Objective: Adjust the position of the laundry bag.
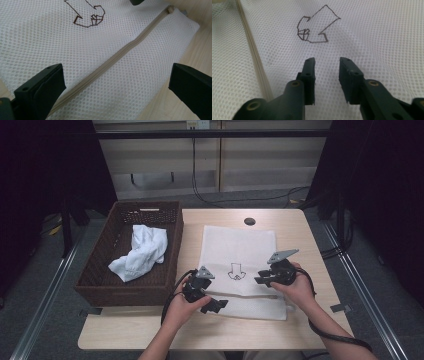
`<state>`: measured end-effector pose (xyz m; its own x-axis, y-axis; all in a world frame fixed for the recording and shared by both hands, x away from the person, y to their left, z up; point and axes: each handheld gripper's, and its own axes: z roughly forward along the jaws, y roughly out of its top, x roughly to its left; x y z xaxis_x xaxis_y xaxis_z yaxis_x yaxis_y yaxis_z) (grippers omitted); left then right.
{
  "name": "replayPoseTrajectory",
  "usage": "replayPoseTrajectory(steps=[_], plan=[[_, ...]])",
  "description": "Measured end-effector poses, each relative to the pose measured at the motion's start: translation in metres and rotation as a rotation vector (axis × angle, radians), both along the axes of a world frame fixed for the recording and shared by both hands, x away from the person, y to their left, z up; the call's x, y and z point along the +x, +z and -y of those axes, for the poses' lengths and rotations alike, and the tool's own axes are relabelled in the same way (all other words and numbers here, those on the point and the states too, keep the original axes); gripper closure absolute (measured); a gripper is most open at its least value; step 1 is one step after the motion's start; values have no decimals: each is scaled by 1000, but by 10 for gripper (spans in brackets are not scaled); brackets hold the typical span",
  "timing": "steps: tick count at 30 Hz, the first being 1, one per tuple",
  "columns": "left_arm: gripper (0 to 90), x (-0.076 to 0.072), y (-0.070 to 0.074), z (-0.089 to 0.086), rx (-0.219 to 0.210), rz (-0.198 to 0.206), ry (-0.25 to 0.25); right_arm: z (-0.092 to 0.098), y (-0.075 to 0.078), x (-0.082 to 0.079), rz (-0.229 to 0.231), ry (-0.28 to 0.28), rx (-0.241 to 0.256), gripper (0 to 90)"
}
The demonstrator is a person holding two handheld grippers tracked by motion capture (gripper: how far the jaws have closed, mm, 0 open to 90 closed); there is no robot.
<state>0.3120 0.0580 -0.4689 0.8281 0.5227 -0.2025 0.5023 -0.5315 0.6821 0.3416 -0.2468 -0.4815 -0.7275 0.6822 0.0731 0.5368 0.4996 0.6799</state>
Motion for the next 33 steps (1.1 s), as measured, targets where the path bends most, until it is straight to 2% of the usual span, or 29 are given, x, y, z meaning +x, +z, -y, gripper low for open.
replayPoseTrajectory(steps=[1, 2, 6, 9, 15, 21, 25, 27, 28, 31, 32, 33], plan=[[1, 0, -1, 1, -3, 0, 3, 2, 0, -1, -4, 8, 8, 627], [1, 0, -1, 1, -4, -1, 3, 5, 0, -3, -2, -11, 5, 593], [1, 0, -1, 2, -5, -11, -1, 14, 1, -7, 3, -23, 25, 523], [0, 0, -2, 5, -17, -31, -2, 21, 3, -10, 2, -46, 15, 485], [1, 1, -2, 14, -58, -76, -12, 37, 5, -14, 7, -76, 46, 415], [0, 2, -4, 27, -92, -128, -10, 49, 6, -13, 20, -112, 48, 331], [0, 1, -2, 38, -93, -137, -21, 52, 7, -11, 14, -134, 59, 256], [0, 1, -2, 43, -115, -150, -18, 53, 8, -11, 30, -152, 42, 246], [0, 0, -1, 45, -92, -148, -9, 54, 9, -11, 29, -151, 40, 235], [0, 1, -3, 51, -95, -158, -1, 55, 8, -10, 31, -162, 37, 197], [0, 2, -2, 52, -77, -155, -1, 55, 9, -9, 28, -162, 33, 191], [0, 1, -2, 54, -81, -163, 13, 56, 9, -9, 31, -162, 30, 186]])
